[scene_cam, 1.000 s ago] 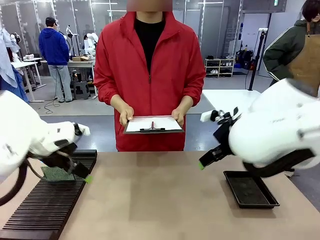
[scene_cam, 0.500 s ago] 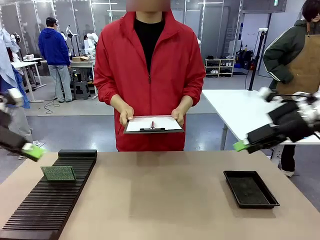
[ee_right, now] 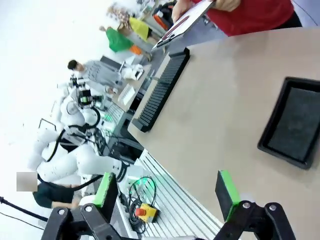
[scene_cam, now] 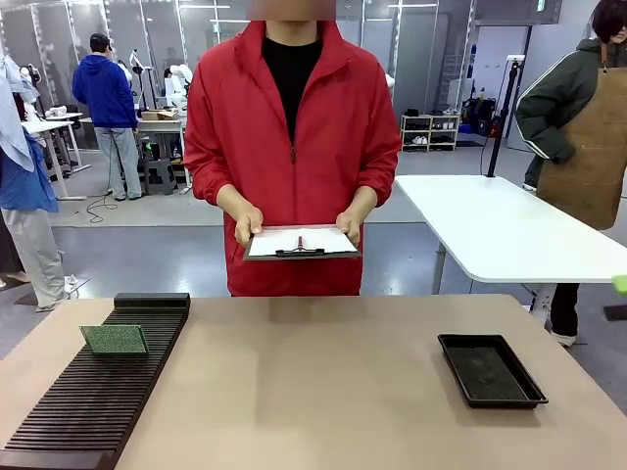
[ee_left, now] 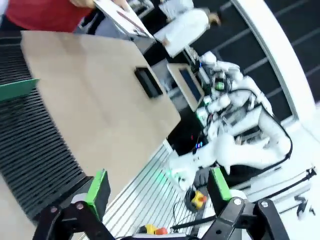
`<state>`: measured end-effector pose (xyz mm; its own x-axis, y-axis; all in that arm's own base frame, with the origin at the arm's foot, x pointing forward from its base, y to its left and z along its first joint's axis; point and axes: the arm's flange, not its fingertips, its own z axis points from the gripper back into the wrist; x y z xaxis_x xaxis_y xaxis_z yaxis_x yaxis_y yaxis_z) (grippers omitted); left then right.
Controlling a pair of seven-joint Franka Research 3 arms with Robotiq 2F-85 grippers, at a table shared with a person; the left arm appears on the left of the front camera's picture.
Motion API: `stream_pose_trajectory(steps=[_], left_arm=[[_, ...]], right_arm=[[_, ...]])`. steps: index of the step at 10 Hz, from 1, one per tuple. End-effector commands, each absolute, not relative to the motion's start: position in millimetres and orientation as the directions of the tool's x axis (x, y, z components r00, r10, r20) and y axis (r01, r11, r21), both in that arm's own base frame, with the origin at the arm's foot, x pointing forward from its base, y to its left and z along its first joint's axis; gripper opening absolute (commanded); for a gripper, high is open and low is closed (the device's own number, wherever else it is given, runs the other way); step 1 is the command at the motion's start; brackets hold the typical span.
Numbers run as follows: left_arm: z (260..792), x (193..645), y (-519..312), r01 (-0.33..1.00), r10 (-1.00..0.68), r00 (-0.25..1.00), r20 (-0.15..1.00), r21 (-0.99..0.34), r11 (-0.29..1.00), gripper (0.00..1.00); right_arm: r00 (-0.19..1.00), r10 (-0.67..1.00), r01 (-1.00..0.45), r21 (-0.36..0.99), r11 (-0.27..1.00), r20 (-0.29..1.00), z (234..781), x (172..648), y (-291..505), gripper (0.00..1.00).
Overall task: Inspect the PCB.
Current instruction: Pick up the Blank PCB and present it to the human.
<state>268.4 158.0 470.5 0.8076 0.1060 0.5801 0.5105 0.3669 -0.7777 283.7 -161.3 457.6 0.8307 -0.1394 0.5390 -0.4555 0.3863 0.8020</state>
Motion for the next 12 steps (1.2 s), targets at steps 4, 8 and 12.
stream_pose_trajectory(steps=[4,8,12], left_arm=[[437.0,229.7,182.5,0.414,0.296,0.773,0.560,-0.800,0.434,1.00],[445.4,238.9,208.0,0.421,0.255,0.797,0.548,-0.806,0.415,1.00],[484.3,251.7,184.0,0.439,0.078,0.787,0.612,-0.646,0.625,1.00]], right_arm=[[0.815,-0.218,-0.427,0.811,0.400,0.537,406.3,234.2,-138.8,1.00],[0.834,-0.219,-0.402,0.829,0.389,0.507,422.5,257.4,-198.5,1.00],[0.834,-0.219,-0.402,0.829,0.389,0.507,422.5,257.4,-198.5,1.00]])
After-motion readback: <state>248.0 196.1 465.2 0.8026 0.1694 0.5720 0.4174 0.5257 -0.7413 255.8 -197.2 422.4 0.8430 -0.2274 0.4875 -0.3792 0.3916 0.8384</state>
